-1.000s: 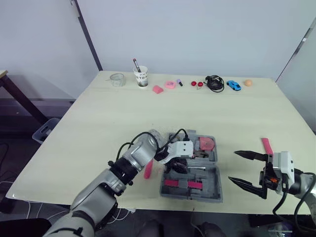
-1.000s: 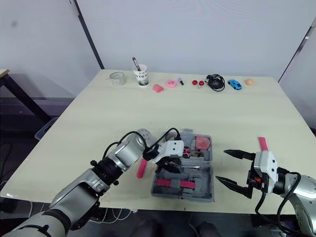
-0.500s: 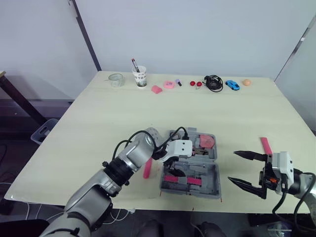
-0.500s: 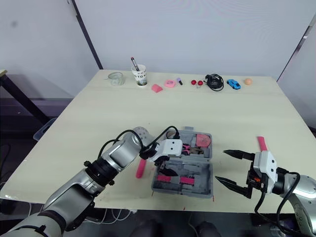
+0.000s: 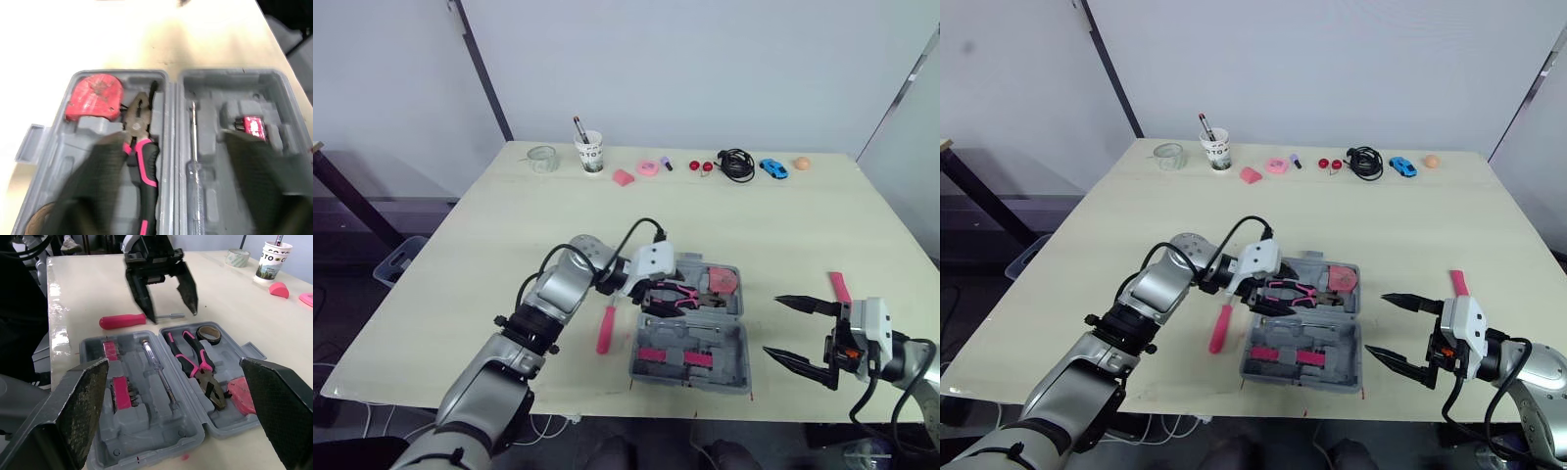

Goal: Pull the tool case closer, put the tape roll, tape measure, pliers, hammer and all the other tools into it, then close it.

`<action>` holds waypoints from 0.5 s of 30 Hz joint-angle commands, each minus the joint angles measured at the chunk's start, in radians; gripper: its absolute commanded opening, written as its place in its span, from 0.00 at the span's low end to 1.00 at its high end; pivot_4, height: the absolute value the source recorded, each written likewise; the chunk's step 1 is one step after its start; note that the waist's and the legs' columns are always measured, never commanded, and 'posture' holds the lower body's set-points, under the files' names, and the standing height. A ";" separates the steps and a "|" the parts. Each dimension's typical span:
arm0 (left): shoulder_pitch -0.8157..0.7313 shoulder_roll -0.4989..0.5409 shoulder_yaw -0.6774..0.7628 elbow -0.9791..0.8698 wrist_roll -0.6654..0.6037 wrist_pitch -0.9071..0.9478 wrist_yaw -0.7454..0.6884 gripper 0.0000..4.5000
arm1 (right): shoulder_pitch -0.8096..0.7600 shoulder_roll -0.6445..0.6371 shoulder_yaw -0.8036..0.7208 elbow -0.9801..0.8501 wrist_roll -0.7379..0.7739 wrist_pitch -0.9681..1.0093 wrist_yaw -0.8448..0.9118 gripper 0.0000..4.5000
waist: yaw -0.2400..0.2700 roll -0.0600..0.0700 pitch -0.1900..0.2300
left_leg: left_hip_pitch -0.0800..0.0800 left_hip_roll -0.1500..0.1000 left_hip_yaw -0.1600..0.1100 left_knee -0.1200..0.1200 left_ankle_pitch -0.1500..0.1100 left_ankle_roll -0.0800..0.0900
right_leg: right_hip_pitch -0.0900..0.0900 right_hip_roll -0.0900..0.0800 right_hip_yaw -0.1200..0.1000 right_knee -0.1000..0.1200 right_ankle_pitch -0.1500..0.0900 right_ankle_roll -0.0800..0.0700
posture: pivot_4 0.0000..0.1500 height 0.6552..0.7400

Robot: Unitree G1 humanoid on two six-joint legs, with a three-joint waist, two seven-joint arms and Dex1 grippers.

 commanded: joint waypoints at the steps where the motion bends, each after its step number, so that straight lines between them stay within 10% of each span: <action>1: 0.012 -0.018 0.026 0.057 -0.035 -0.103 -0.035 0.29 | -0.013 -0.001 -0.010 -0.005 0.014 -0.019 0.007 1.00 | 0.000 0.000 0.000 | 0.000 0.000 0.000 0.000 0.000 0.000 | 0.000 0.000 0.000 0.000 0.000 0.000 | 1.00 1.00; 4: 0.024 -0.030 0.010 0.147 -0.004 -0.205 -0.027 0.02 | -0.015 0.002 -0.009 -0.005 0.013 -0.019 0.006 1.00 | 0.000 0.000 0.000 | 0.000 0.000 0.000 0.000 0.000 0.000 | 0.000 0.000 0.000 0.000 0.000 0.000 | 1.00 1.00; 15: 0.022 -0.119 -0.028 0.446 0.079 -0.327 0.004 0.02 | -0.012 0.007 -0.014 0.001 0.009 -0.018 -0.004 1.00 | 0.000 0.000 0.000 | 0.000 0.000 0.000 0.000 0.000 0.000 | 0.000 0.000 0.000 0.000 0.000 0.000 | 1.00 1.00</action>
